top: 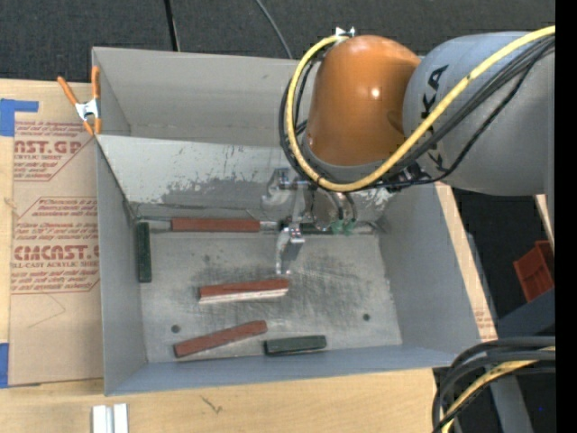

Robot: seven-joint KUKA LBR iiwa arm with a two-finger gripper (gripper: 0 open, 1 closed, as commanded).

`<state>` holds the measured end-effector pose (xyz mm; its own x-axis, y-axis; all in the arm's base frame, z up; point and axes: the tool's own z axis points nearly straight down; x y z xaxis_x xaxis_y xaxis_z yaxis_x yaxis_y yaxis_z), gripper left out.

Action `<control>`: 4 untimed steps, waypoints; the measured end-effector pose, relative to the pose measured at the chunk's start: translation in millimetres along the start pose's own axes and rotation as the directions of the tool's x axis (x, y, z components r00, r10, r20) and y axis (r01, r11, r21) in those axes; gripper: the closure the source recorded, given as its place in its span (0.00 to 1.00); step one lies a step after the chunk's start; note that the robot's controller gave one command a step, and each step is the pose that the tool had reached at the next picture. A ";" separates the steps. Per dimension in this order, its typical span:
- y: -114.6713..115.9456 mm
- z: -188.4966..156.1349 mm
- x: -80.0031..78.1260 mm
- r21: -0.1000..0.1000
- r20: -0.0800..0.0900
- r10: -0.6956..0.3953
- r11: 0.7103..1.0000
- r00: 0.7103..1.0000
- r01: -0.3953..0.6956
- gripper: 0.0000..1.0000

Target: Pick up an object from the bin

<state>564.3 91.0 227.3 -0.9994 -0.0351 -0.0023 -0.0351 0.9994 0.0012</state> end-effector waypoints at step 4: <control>-32.1 153.1 49.9 0.000 0.006 -0.140 0.990 0.990 0.140 0.00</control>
Offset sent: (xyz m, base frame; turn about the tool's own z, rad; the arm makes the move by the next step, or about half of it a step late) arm -0.0513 -0.0350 -0.1573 -0.1403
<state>515.9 57.4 74.0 -0.9846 -0.1746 -0.0085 -0.1747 0.9846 0.0011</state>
